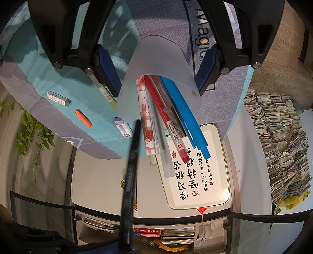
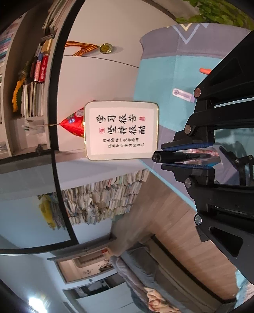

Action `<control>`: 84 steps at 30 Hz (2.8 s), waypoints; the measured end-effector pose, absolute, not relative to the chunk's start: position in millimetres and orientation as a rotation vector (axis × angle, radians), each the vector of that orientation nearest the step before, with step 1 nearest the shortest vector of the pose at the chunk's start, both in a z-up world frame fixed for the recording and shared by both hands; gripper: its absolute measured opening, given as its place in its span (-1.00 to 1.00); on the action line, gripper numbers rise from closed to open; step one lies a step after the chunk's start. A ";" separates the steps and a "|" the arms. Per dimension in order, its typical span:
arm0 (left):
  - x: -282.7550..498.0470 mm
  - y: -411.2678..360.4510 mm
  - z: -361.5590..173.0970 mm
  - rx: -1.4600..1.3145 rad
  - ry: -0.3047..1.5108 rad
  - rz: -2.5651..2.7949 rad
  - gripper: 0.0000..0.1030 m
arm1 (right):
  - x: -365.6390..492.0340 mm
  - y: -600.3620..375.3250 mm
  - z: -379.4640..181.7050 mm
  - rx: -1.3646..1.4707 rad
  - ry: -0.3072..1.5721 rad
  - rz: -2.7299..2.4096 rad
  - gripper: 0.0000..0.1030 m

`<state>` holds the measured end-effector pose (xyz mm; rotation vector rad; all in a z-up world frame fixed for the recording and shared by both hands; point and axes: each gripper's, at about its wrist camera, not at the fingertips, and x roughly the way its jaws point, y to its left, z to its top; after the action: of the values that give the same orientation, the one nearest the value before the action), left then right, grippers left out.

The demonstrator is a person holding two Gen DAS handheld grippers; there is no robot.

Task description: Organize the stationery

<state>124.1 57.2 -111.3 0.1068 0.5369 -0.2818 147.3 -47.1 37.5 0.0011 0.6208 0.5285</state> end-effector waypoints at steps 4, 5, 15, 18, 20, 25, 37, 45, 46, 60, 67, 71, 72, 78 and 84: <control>124.1 57.1 -111.2 0.106 0.537 -0.282 0.44 | 148.7 -45.2 32.6 -0.007 0.648 0.533 -0.77; 124.0 57.1 -111.2 0.107 0.537 -0.282 0.44 | 149.4 -44.0 28.4 -0.014 0.664 0.532 -0.77; 124.2 57.5 -111.3 0.106 0.538 -0.281 0.44 | 163.4 -58.5 -7.6 0.056 0.827 0.518 -0.77; 124.3 57.8 -111.3 0.106 0.538 -0.281 0.44 | 158.4 -71.0 -8.7 0.067 0.804 0.483 -0.77; 124.1 57.4 -111.3 0.106 0.538 -0.281 0.44 | 157.0 -79.6 -16.7 0.060 0.814 0.441 -0.77; 124.1 57.3 -111.3 0.106 0.538 -0.281 0.44 | 168.7 -101.2 -71.3 0.076 0.955 0.310 -0.76; 124.2 57.5 -111.4 0.106 0.538 -0.281 0.45 | 165.3 -101.4 -140.1 0.140 1.097 0.298 -0.76; 124.3 57.4 -111.4 0.106 0.538 -0.281 0.45 | 160.5 -88.1 -142.9 0.046 1.054 0.308 -0.67; 124.1 57.3 -111.4 0.106 0.537 -0.280 0.45 | 160.0 -87.5 -143.0 0.041 1.053 0.311 -0.67; 124.1 57.4 -111.3 0.107 0.538 -0.280 0.45 | 128.1 -130.0 -73.6 0.108 0.831 0.291 -0.79; 124.1 57.7 -111.3 0.107 0.539 -0.280 0.45 | 119.5 -134.6 -38.9 0.115 0.729 0.287 -0.79; 124.1 57.4 -111.3 0.108 0.539 -0.280 0.45 | 115.3 -129.8 -23.9 0.121 0.700 0.320 -0.79; 124.2 57.6 -111.3 0.108 0.539 -0.280 0.45 | 113.5 -128.2 -17.9 0.122 0.686 0.332 -0.79; 124.2 57.5 -111.3 0.108 0.539 -0.280 0.45 | 103.0 -105.5 31.2 0.099 0.558 0.408 -0.79; 124.2 57.7 -111.4 0.108 0.539 -0.280 0.45 | 106.7 -73.0 62.1 0.055 0.495 0.487 -0.79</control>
<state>124.2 57.7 -111.4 0.1080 0.5391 -0.2799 106.7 -73.0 62.1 0.0551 0.4953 0.4867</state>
